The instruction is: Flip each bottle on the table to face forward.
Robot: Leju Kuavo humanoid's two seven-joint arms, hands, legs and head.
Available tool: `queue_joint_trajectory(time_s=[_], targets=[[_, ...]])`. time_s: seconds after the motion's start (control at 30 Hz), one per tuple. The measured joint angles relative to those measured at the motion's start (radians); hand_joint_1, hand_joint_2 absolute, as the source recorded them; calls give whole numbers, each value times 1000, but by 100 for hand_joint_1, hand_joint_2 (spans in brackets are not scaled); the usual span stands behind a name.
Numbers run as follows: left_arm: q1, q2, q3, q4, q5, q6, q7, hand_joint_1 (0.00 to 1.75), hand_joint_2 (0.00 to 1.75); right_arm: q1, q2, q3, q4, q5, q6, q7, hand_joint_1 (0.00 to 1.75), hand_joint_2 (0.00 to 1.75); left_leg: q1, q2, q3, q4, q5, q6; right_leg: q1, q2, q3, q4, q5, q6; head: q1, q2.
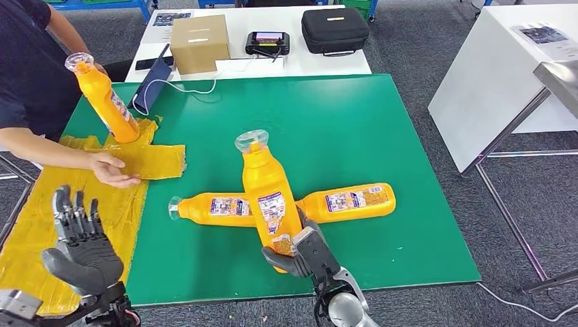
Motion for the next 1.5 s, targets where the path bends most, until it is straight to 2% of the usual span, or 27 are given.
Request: queue_joint_trajectory(time_s=[0.1,0.23,0.37,0.57,0.93,1.3,1.5], targets=[[3,29,-16,4,37,-154,67,0,175,0,-1,-5,-56,9,1,-3,175,175,0,0,-1,0,0,0,0,0,0,0,0,0,0,0],[11,90,-63,21,69,-356,143,0,175,-2,-5,-10,-116,8,11,-15,175,175,0,0,-2,0,0,0,0,0,-1,0,0,0,0,0],[25,140,-104,33,109,-457,165,0,175,-10,-11,-2,-145,17,25,-21,175,175,0,0,-2,0,0,0,0,0,-2,0,0,0,0,0],[33,172,-129,42,131,-478,176,0,175,-21,-17,19,-154,27,38,-21,175,175,0,0,-3,0,0,0,0,0,-2,0,0,0,0,0],[33,188,-145,43,164,-512,177,0,175,-74,-20,103,-147,74,99,5,175,175,0,0,-4,0,0,0,0,0,-3,0,0,0,0,0],[12,190,-144,71,178,-524,180,0,175,-227,23,339,-56,99,220,49,175,175,0,0,-4,0,0,0,1,0,-3,0,0,0,0,0],[6,192,-145,78,178,-525,180,0,175,-270,34,405,-20,93,243,57,175,175,0,0,-4,0,0,0,0,0,-3,0,0,0,0,0]])
